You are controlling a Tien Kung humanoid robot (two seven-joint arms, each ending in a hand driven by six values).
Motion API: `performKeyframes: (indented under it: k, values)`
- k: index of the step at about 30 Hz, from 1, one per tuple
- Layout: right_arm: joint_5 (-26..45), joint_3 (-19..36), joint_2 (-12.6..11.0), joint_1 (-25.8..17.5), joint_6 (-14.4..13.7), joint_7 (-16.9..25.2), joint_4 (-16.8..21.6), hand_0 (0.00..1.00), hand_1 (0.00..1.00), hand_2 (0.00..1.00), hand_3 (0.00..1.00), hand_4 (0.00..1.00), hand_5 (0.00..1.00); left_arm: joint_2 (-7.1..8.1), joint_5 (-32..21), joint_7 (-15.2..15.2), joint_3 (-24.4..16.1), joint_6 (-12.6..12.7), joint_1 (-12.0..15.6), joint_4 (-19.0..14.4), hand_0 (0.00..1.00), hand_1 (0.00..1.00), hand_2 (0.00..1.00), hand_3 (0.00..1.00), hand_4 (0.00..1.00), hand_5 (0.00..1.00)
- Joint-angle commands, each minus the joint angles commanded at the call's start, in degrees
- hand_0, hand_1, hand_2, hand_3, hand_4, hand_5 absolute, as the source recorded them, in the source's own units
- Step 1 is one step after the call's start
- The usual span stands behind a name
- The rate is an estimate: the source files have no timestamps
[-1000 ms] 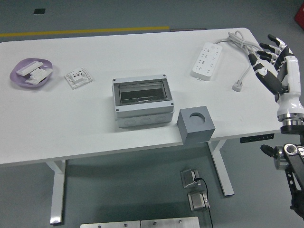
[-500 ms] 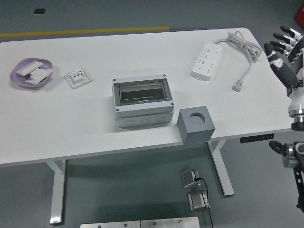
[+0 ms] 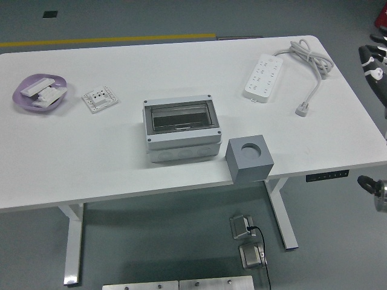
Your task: Pick up the cylinder from the cube,place it in the box,flap close box
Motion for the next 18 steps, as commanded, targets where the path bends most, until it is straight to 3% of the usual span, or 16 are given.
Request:
performKeyframes:
  k: [9, 18]
  values:
    - [0.3, 1.6, 0.9, 0.1, 0.2, 0.1, -0.2, 0.674, 0.636, 0.686, 0.718, 0.871, 0.485, 0.78, -0.6, -1.5, 0.4, -0.2, -0.5, 0.0, 0.628, 0.573, 0.523, 0.609, 0.578, 0.165]
    - [-0.5, 2.6, 1.6, -0.1, 0.7, -0.5, -0.1, 0.667, 0.646, 0.693, 0.71, 0.859, 0.476, 0.85, 0.5, -1.2, -1.3, -0.1, -0.8, 0.0, 0.629, 0.575, 0.523, 0.609, 0.583, 0.168]
